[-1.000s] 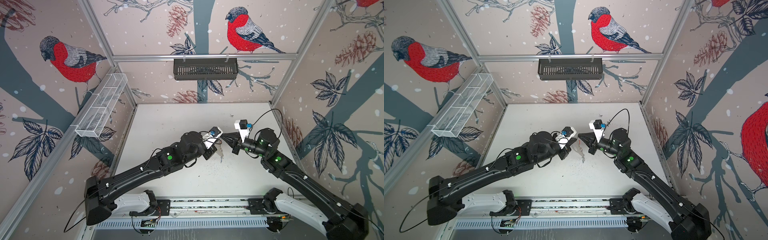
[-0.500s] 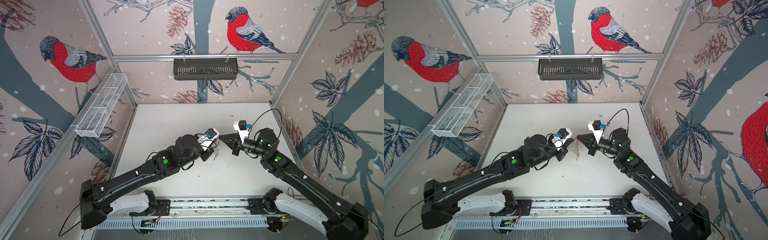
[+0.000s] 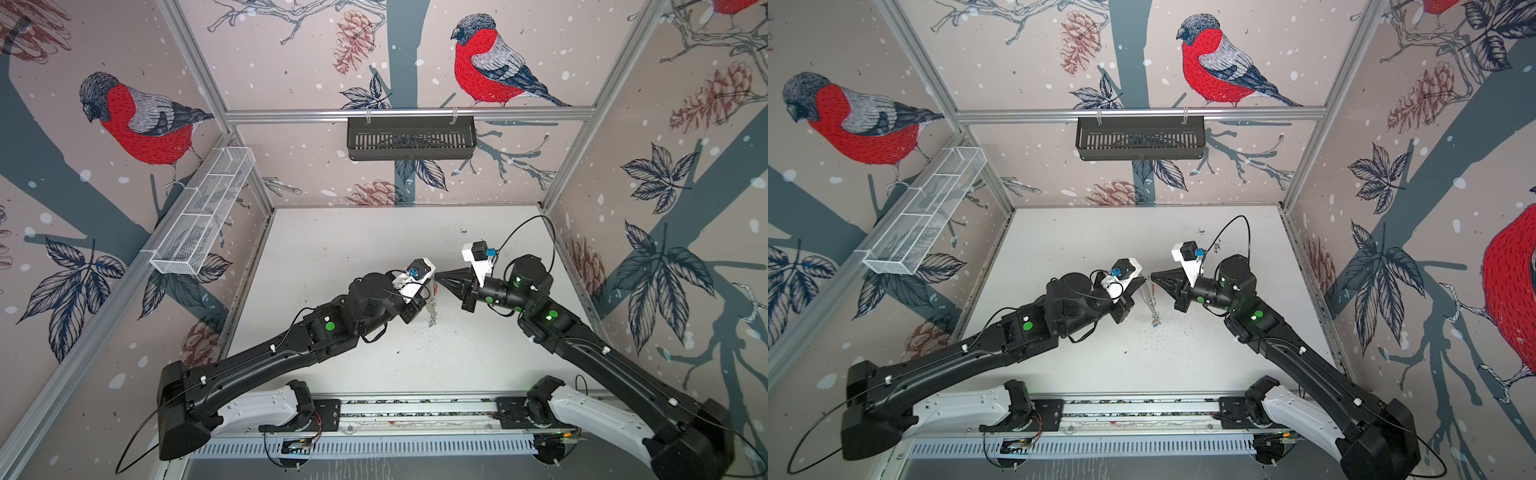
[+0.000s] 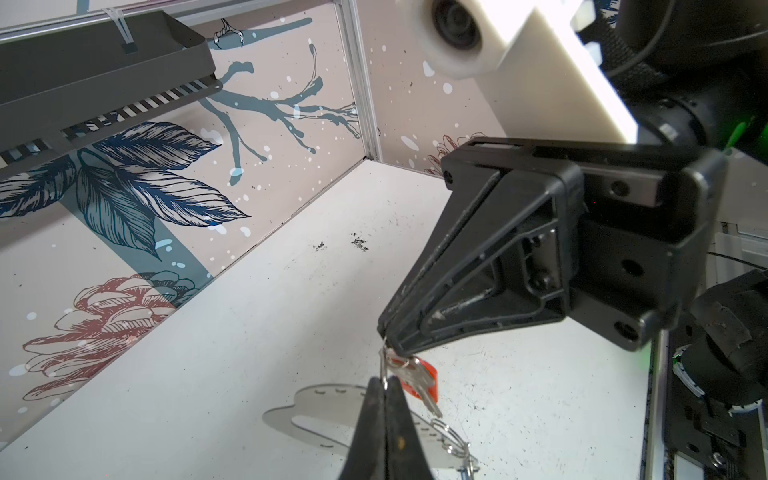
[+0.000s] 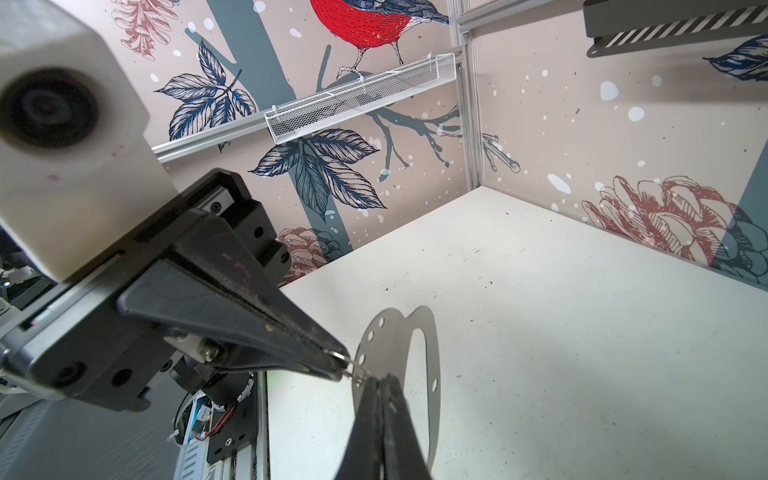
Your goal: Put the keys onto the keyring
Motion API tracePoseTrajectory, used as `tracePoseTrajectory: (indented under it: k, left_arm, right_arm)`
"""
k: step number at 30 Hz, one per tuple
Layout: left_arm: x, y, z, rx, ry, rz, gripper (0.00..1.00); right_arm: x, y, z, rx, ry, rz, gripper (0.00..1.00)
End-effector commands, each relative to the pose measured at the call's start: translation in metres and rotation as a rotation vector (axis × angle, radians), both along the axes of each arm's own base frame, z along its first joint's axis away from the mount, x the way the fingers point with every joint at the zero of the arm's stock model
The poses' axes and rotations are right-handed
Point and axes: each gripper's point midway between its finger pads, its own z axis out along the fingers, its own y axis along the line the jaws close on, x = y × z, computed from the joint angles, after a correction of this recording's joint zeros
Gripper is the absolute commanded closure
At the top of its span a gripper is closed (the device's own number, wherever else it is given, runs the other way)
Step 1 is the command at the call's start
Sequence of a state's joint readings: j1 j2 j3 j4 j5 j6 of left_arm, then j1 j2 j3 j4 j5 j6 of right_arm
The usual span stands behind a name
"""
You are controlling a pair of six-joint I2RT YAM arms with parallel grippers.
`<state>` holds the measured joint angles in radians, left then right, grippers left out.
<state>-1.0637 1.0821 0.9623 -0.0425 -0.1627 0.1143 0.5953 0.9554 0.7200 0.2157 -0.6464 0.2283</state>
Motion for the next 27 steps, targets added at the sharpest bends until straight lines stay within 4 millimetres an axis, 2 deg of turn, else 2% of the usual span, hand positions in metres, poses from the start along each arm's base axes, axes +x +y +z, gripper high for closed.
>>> tracePoseTrajectory:
  k: [1,16,27]
  left_arm:
    - [0.002,0.0,0.034,-0.115,-0.081,0.009,1.0]
    - [0.0,0.005,0.046,-0.207,-0.188,0.006,1.0]
    - [-0.016,0.008,0.063,-0.326,-0.331,-0.062,1.0]
  right_arm:
    - [0.007,-0.001,-0.011,-0.041,0.024,-0.034,1.0]
    - [-0.001,0.008,-0.011,-0.043,0.045,0.039,1.0]
    - [-0.003,0.009,-0.01,-0.021,0.064,0.053,1.0]
